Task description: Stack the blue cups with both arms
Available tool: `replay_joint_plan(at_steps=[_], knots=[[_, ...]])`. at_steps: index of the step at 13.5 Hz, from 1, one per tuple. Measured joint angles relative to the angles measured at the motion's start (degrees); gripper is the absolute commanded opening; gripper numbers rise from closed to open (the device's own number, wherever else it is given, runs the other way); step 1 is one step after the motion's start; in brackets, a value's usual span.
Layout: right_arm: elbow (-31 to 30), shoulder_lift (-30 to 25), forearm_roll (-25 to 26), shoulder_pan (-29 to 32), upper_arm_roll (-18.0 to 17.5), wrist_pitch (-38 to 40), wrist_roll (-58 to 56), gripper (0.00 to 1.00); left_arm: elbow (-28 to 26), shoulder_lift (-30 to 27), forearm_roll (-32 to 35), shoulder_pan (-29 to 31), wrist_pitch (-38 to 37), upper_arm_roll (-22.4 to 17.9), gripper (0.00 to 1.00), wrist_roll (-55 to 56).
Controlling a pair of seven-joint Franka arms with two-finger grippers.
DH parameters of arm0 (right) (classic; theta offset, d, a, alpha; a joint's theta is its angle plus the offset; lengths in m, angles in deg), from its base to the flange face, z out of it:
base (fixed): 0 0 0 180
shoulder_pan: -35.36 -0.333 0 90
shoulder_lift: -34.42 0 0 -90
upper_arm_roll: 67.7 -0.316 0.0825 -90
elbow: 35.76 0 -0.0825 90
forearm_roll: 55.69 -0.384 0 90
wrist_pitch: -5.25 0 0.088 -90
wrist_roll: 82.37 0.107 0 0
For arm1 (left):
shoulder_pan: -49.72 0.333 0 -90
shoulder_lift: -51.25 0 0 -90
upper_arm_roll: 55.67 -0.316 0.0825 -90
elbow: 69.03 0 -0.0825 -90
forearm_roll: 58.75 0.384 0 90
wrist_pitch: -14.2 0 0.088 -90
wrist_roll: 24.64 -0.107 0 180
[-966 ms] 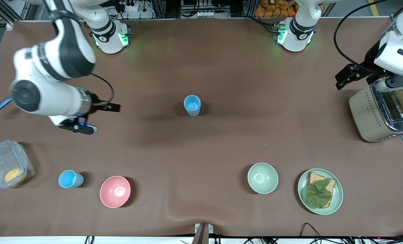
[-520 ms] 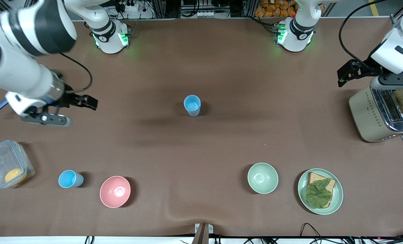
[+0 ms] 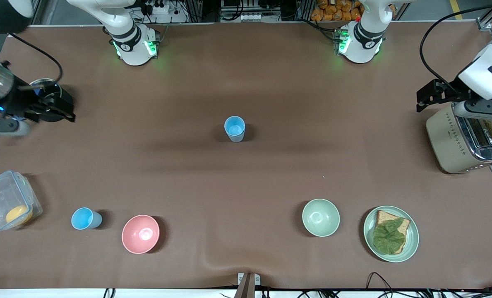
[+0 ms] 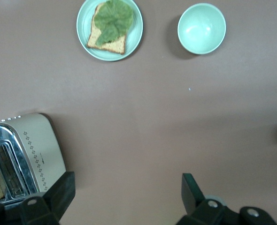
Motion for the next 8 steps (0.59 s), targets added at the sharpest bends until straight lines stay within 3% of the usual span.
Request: replay_joint_plan(at_steps=[3, 8], knots=[[0.4, -2.1, 0.0, 3.3, -0.8, 3.5, -2.6, 1.00, 1.7, 0.6, 0.0, 0.0, 0.0, 0.0, 1.00, 0.0], [1.7, -2.7, 0.0, 3.6, -0.8, 5.5, -2.7, 1.00, 1.9, 0.6, 0.0, 1.2, -0.1, -0.1, 1.00, 0.0]])
